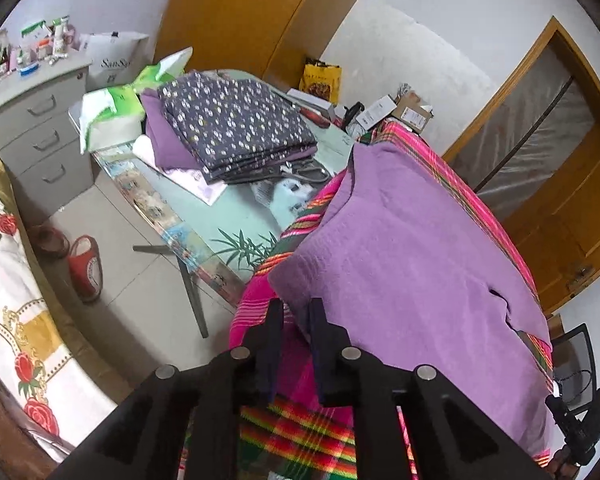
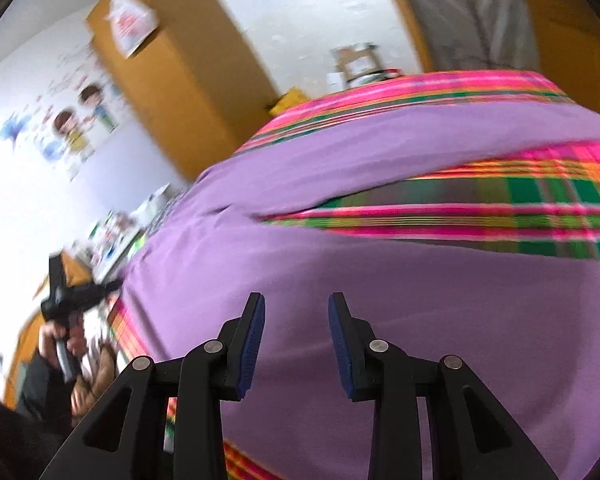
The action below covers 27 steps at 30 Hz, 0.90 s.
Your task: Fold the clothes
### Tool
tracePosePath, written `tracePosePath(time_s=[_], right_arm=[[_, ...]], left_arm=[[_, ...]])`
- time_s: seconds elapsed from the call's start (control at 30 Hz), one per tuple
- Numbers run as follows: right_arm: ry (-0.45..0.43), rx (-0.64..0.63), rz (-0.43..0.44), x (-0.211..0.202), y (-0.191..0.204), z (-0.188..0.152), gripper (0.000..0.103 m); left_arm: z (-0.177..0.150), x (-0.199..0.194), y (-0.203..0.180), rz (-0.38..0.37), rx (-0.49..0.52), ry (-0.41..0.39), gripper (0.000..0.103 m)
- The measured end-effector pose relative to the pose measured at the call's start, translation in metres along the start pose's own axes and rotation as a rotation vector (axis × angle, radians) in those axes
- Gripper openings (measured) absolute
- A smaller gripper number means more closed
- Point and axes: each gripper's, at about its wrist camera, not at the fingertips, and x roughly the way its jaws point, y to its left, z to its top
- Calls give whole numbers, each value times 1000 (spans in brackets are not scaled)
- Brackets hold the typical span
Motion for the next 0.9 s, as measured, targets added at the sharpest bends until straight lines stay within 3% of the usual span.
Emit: tracePosePath(time_s=[0.1,0.27,0.43,0.6,0.8,0.9], right_arm=[[55,-120,61,20,33,-2,34],[120,-306,151,48,82,-8,34],[159,-385,162,72,106,-15,34],[139,-350,139,66,93,-14,34],[101,-321,16,58,74,-9,34],[88,-305,-42,51,61,-11,34]], left_arm=[[-8,-10,-18,-9,50,-13,12],[-28,-8,-78,-135,223,2,12],[-56,15,-109,-155,366,114,12],[-70,8,-99,-152,395,121,12],[-73,6,-108,-119,449,118,12],[-73,0,-120,-150,469,100,12]])
